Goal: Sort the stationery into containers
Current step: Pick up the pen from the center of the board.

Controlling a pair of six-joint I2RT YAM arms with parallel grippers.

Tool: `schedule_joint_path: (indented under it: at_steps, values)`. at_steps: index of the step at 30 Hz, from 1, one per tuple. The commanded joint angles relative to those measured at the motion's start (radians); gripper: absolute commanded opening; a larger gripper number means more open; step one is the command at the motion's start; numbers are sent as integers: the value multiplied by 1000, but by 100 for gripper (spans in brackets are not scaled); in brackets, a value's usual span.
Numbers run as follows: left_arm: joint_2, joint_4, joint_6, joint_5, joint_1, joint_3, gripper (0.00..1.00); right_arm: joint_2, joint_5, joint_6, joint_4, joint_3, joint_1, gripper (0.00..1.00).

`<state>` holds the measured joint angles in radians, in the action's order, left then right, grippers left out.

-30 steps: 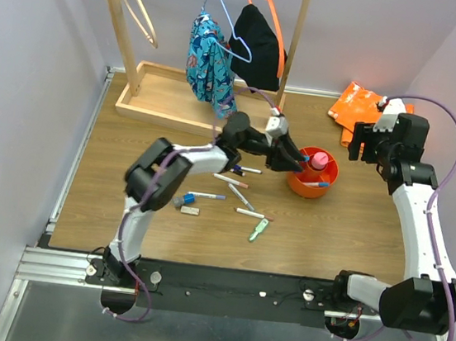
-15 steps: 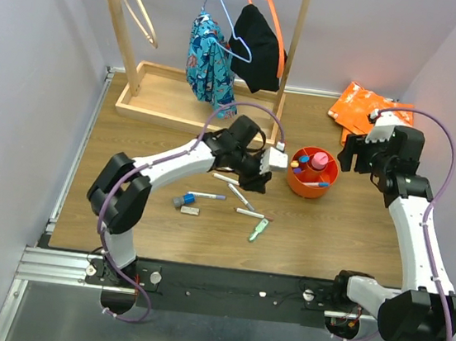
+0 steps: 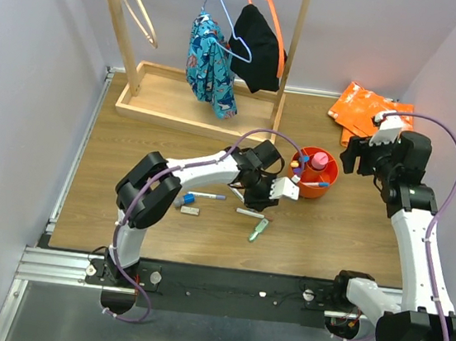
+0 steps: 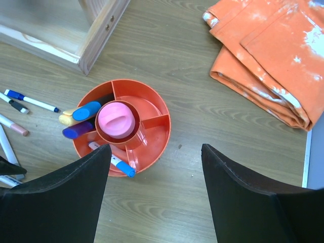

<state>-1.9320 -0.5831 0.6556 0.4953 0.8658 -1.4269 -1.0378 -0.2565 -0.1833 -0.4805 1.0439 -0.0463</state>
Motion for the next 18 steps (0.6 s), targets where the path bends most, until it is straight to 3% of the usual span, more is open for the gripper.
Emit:
schedule_joint_path:
  at_steps: [1, 18]
  values:
    - [-41, -27, 27, -31, 10, -9, 45, 33, -4, 10, 16, -31, -6, 80]
    - [-117, 6, -5, -14, 39, 3, 42, 19, 10, 4, 22, -24, -6, 80]
